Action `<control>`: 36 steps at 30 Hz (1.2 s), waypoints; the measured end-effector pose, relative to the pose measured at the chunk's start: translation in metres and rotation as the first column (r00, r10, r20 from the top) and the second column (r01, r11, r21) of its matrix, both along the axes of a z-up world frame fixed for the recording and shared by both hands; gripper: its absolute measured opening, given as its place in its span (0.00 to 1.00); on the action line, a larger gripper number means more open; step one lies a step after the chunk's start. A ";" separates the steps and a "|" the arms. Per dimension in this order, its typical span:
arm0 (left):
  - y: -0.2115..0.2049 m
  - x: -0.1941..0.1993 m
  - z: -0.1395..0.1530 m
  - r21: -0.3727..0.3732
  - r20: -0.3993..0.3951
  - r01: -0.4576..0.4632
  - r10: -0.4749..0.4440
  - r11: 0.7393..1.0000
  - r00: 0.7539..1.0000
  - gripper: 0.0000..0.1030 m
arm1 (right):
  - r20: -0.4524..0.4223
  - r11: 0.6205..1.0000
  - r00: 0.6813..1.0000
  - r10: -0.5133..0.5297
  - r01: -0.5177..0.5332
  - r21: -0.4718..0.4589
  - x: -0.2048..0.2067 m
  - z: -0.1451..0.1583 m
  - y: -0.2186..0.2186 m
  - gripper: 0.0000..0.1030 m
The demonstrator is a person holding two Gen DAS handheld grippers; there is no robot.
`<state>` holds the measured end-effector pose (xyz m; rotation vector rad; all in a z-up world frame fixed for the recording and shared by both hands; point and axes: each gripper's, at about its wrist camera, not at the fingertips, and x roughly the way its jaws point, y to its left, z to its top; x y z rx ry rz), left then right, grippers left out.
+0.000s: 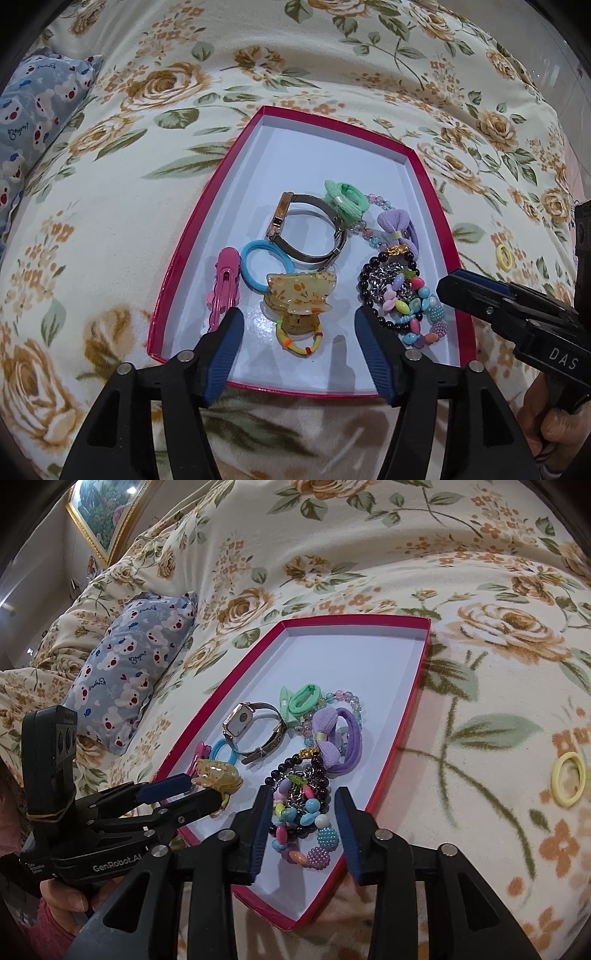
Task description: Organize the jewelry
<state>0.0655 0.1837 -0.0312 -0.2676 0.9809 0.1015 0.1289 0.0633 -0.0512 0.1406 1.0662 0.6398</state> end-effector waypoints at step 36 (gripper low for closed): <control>0.018 -0.116 0.041 -0.043 0.116 -0.174 0.178 0.984 0.977 0.93 | 0.178 0.997 0.983 0.048 -0.036 -0.066 -0.061 0.040 -0.014 0.91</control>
